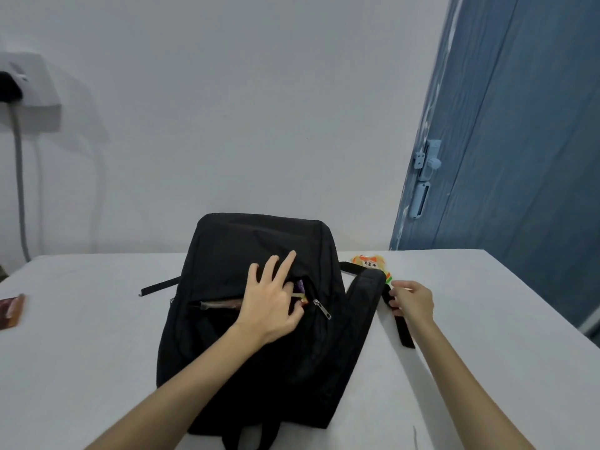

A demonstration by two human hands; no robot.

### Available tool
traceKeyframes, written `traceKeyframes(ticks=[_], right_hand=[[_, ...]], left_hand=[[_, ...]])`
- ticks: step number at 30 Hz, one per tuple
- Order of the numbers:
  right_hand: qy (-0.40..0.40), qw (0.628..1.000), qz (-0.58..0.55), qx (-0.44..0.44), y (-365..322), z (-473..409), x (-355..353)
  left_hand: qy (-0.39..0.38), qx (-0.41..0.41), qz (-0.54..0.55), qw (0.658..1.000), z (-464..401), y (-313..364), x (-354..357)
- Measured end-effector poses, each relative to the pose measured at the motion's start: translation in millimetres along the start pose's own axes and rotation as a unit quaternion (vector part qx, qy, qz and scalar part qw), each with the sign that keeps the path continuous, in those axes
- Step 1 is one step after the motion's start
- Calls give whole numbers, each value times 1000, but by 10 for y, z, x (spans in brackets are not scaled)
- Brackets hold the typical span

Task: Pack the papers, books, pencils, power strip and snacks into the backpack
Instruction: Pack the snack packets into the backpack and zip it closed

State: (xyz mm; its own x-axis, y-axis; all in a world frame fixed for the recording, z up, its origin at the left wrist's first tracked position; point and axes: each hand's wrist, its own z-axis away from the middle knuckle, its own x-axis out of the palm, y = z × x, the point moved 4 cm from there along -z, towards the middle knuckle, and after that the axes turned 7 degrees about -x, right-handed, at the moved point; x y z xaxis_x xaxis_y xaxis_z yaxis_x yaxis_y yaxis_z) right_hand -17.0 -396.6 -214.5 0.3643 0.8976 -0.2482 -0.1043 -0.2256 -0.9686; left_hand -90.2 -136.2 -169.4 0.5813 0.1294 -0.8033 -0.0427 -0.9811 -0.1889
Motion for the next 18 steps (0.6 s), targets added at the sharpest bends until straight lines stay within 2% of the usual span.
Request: traceKeyframes(ticks=[4, 6, 11, 15, 18], right_hand=[[7, 996, 84, -8, -59, -369, 108], [-8, 994, 109, -9, -69, -532, 196], [-22, 985, 168, 3, -40, -710, 340], [-44, 979, 199, 18, -53, -809, 363], [-41, 988, 146, 34, -82, -885, 390]], left_hand=[[26, -33, -38, 998, -180, -36, -68], [62, -44, -7, 997, -265, -13, -137], [116, 21, 74, 990, -172, -20, -135], [88, 91, 18, 992, 122, 50, 8], [44, 82, 16, 996, 277, 29, 80]])
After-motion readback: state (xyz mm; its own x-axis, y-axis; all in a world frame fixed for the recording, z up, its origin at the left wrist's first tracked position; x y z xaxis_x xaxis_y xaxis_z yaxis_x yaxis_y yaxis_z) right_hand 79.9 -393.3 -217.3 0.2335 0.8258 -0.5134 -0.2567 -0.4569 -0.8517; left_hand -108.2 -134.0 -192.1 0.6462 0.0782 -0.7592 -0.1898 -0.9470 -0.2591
